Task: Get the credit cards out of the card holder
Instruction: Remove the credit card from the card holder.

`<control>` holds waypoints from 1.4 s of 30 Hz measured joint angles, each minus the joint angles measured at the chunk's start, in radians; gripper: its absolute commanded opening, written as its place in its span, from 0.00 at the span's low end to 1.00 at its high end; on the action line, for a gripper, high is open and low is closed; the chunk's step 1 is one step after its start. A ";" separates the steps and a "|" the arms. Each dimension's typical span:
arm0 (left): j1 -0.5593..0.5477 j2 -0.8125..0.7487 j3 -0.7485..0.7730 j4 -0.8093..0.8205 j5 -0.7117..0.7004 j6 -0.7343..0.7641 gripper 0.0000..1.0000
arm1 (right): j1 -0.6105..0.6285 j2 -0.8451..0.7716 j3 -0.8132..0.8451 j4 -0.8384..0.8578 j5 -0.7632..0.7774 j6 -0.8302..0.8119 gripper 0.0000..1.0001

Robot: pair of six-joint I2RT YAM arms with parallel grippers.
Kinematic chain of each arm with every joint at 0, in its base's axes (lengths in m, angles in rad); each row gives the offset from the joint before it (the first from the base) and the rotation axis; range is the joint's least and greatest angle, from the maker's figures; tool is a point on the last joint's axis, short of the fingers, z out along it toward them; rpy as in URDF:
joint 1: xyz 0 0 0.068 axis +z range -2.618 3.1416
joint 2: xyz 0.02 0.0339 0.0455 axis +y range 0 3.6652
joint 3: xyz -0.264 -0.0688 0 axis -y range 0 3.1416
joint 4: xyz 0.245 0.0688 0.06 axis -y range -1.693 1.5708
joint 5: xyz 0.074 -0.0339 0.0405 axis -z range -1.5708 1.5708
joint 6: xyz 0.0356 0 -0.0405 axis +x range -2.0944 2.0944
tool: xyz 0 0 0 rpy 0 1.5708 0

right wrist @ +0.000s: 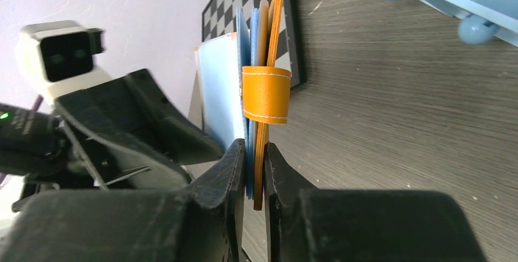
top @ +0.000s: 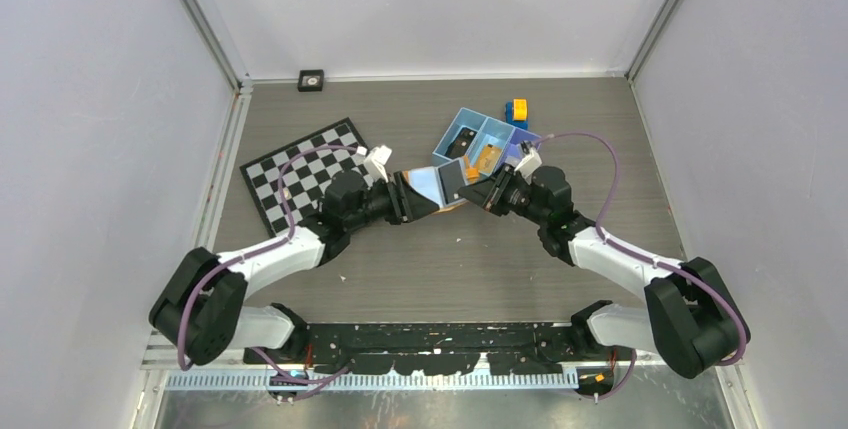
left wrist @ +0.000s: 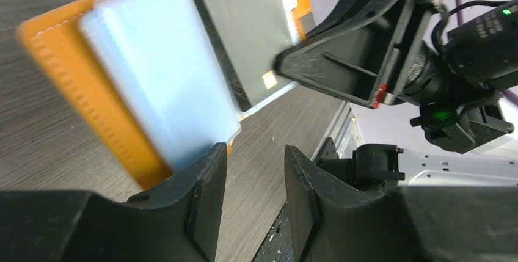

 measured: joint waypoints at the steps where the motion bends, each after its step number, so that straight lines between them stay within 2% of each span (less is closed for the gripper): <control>1: 0.000 0.019 0.002 0.008 0.006 -0.012 0.39 | 0.000 0.000 0.000 0.010 -0.007 0.005 0.00; 5: 0.005 0.100 0.030 0.022 0.042 -0.047 0.34 | 0.001 0.011 0.000 0.050 -0.030 0.014 0.01; 12: 0.021 0.179 0.049 0.058 0.089 -0.098 0.32 | 0.000 0.036 0.000 0.062 -0.038 0.017 0.00; 20: 0.057 0.153 0.049 0.022 0.090 -0.114 0.32 | 0.001 0.037 0.000 0.068 -0.046 0.018 0.00; 25: 0.096 0.079 0.048 -0.094 -0.008 -0.113 0.32 | 0.001 0.027 0.000 0.048 -0.038 0.012 0.00; 29: 0.111 0.047 0.040 -0.122 -0.046 -0.111 0.32 | 0.002 0.016 0.002 0.023 -0.035 0.005 0.00; 36: 0.111 0.003 -0.048 0.063 0.014 -0.143 0.34 | 0.024 0.013 0.016 -0.024 -0.020 -0.034 0.00; 42: 0.110 0.002 -0.054 0.188 0.055 -0.164 0.34 | 0.074 0.005 0.042 -0.065 -0.001 -0.074 0.01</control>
